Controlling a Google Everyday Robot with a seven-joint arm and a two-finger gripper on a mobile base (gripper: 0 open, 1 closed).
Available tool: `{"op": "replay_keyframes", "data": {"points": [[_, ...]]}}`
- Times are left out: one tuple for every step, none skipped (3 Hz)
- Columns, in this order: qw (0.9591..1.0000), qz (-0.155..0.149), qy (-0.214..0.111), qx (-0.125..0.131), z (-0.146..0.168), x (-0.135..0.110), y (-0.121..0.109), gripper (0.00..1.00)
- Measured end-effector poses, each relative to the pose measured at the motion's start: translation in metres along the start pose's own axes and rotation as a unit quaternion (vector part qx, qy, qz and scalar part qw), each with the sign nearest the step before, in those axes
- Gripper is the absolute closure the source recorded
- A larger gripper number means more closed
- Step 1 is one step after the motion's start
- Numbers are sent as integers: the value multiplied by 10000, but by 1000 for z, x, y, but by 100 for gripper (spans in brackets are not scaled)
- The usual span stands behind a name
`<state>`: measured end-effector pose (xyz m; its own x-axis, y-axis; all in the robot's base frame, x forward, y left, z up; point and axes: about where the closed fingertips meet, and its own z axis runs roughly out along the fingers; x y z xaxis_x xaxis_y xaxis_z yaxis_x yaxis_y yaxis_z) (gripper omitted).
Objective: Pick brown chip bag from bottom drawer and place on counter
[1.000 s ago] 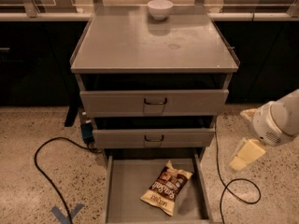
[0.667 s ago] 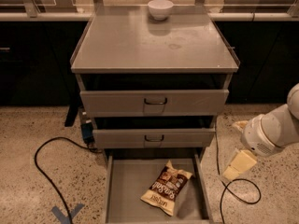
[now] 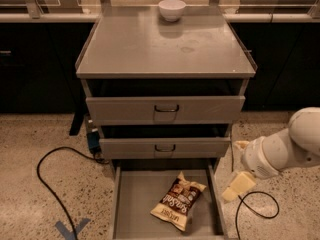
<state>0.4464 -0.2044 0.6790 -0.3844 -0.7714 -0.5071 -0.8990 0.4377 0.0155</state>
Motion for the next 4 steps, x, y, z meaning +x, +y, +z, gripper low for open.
{"op": "replay_keyframes", "data": {"points": [[9992, 91, -348, -152, 46, -2, 6, 0], [9985, 186, -333, -394, 113, 14, 18, 0], [9987, 130, -310, -375, 121, 14, 20, 0], [9991, -180, -214, -323, 148, 10, 23, 0]]}}
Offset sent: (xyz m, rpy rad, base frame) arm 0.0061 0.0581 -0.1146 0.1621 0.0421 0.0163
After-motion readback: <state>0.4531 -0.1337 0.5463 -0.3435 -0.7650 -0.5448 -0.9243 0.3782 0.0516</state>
